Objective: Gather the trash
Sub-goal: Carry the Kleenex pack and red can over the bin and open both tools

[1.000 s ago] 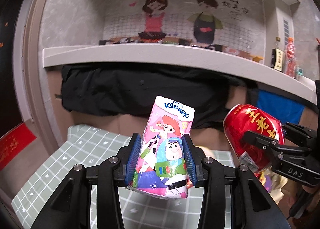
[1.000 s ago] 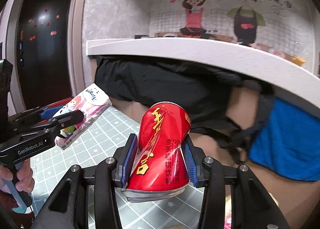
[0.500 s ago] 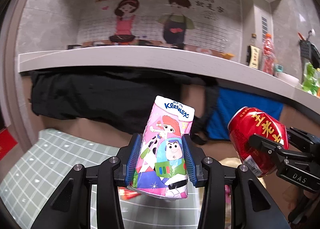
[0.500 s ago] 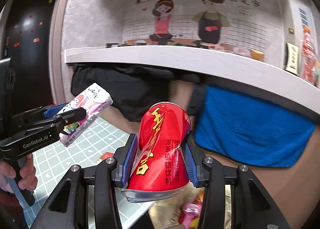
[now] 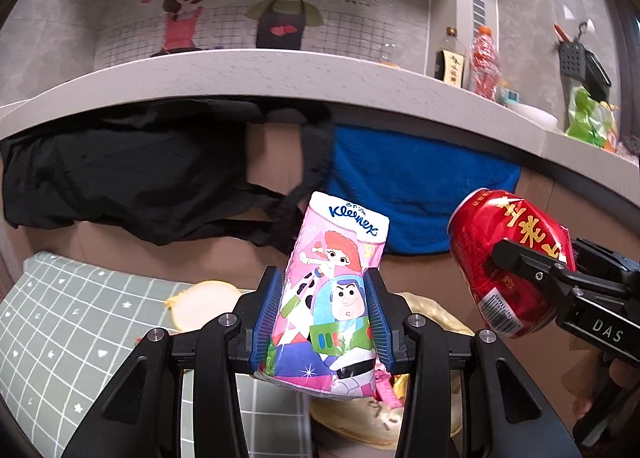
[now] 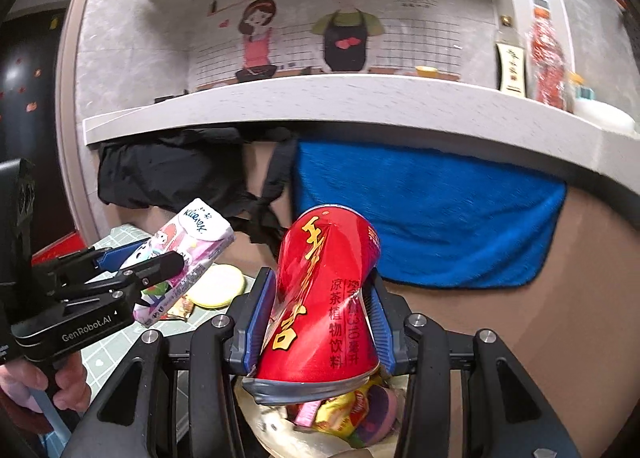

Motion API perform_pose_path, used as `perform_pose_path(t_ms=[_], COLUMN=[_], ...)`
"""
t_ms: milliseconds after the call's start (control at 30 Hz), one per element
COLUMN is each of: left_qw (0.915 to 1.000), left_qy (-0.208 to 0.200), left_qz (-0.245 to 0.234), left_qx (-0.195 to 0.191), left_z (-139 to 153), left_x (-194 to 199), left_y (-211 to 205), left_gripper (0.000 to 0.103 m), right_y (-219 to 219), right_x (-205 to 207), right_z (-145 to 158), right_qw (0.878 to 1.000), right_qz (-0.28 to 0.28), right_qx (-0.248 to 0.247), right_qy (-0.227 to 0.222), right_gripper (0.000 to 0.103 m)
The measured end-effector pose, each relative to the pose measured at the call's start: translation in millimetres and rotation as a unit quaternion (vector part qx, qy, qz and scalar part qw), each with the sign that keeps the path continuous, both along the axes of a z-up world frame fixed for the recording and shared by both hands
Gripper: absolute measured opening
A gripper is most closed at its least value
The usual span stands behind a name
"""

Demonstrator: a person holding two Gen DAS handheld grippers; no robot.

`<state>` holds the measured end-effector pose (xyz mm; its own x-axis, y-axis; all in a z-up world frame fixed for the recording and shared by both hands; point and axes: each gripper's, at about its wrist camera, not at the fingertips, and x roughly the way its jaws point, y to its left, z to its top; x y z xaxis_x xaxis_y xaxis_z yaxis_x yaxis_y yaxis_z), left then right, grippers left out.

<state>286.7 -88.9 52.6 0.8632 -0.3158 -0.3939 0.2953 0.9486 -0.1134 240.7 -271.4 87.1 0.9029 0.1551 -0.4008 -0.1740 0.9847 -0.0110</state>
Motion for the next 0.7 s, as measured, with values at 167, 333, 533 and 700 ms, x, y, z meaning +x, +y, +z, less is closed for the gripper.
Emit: perform_pose_path(t_ms=[167,333,533,700], left_qw=[0.9999,0.9995,0.9987,0.9976], left_qy=[0.011,0.029,0.043,0.057], left_qz=[-0.012,-0.015,-0.026,-0.037], left_qx=[0.006,0.002,-0.006,-0.012], left_z=[-8,-17,-26,-32], left_x=[4,11,18,27], left_y=[-15,-23,-33,-40], left_gripper=[0.043,0.043,0.043,0.043], right_y=[-18,-32,-39,-45], right_x=[1,3,5,9], right_z=[-7,-18,-25,-32], right_qw=[1.000,0.999,0.999,0.998], right_qz=[-0.016,-0.028,-0.037,-0.045], right_qx=[0.009,0.021,0.025,0.030], right_qy=[0.007,0.017,0.022,0.030], right_gripper=[0.042,0.042,0.042,0.042])
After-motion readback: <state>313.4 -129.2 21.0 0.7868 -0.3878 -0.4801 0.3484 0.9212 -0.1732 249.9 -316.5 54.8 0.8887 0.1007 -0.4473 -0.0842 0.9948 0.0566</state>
